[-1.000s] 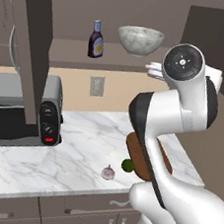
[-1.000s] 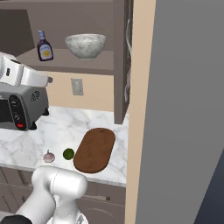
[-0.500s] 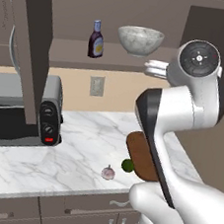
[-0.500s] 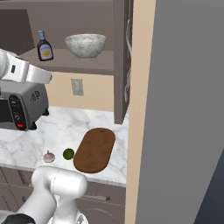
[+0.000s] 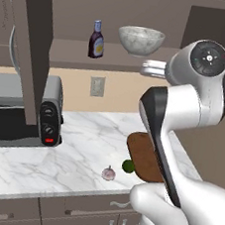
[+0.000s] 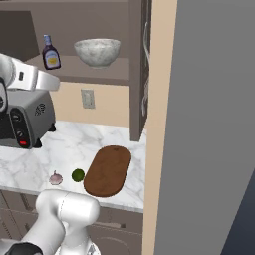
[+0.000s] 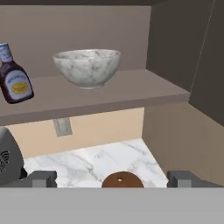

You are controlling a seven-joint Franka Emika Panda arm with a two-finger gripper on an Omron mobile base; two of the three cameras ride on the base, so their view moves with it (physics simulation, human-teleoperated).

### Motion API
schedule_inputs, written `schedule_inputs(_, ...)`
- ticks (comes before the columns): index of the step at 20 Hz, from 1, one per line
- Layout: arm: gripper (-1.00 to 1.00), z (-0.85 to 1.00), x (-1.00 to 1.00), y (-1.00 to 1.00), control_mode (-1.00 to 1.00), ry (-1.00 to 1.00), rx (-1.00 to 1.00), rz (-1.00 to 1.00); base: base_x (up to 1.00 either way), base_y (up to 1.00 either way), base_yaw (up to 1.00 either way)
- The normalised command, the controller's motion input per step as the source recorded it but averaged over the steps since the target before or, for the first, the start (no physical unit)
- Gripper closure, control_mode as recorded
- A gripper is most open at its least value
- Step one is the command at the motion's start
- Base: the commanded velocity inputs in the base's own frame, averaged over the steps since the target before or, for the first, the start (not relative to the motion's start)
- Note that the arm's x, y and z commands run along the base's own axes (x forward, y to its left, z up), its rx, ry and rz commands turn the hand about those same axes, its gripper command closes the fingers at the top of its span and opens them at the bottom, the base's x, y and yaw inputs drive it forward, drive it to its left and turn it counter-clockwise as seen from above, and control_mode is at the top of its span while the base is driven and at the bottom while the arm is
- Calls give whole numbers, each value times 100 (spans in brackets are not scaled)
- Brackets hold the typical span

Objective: Open the cabinet. Place the bowl and condiment on the counter. Then place the lime and garlic on the cutting board.

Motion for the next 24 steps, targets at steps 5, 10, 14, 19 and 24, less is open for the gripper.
schedule_inputs(5,-100,0,19,21,-100,0,0,10,0,0,0)
schedule_inputs(10,-100,0,19,20,-100,0,0,6,0,0,0)
schedule_inputs(14,-100,1,21,21,-100,0,0,4,0,0,0)
schedule_inputs(19,-100,6,25,17,-100,0,0,4,0,0,0)
schedule_inputs(24,-100,2,30,14,-100,0,0,9,0,0,0)
